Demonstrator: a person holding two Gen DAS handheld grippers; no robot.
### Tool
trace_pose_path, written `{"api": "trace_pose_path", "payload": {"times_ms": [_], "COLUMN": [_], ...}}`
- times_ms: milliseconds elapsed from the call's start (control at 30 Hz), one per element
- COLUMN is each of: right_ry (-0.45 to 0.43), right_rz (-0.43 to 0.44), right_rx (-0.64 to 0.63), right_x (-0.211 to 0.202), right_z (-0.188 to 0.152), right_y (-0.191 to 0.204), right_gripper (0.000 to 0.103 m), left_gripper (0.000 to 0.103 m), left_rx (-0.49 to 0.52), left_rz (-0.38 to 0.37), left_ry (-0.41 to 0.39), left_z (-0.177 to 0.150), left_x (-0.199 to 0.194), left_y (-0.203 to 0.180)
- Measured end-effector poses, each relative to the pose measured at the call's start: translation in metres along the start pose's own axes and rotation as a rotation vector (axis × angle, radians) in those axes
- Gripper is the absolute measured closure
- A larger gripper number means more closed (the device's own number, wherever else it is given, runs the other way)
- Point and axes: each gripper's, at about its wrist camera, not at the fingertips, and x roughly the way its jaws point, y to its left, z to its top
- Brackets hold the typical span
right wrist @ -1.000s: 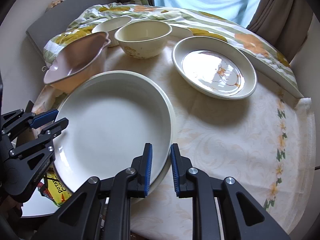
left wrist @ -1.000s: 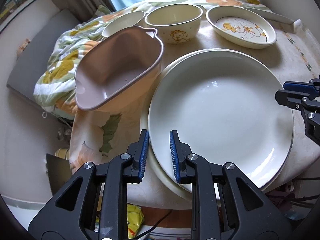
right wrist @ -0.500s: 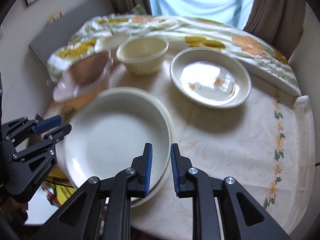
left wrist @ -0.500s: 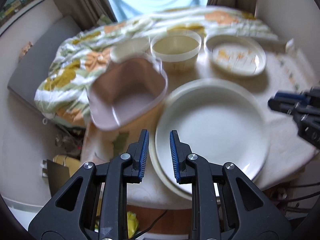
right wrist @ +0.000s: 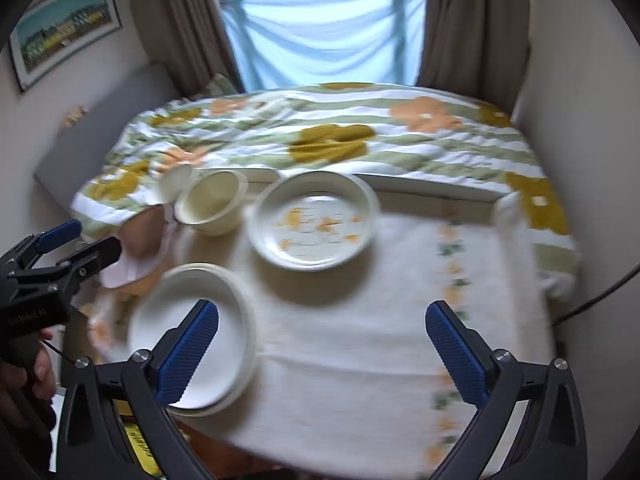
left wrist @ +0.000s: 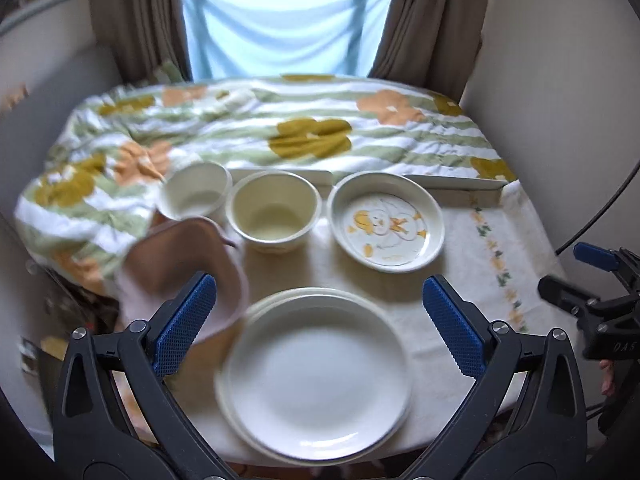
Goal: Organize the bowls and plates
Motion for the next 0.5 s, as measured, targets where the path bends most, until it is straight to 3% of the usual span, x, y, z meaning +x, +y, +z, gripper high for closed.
{"api": "trace_pose_path", "payload": {"times_ms": [100,267,433,500], "right_ry": [-0.007,0.117,0.169,0.188], "right_rz": [0.010,0.124,0.210,0.262], "right_rx": [-0.012,0.044,-0.045,-0.090], "right_x": [0.002,0.056,0.110,0.136], "right_z": [0.019,0.045,0.070,0.080], "right_y": [-0.023,-0.063,-0.080,-0.084], "right_gripper": [0.000,0.000,0.001,0.013], "left_gripper": [0.000,0.003,0.028,0.040], "left_rx": [-0.086,-0.225,-0.314,-0.341], "left_rz": [-0.076,-0.088,-0.060,-0.042], "left_ry": [0.038,0.119,0.182,0.209], "left_z": [0.004,0.004,0.012,0.013], "left_x": [0.024,0.067,0.119,0.139], "left_y": [-0.003,-0.010,-0.021,-0.024]}}
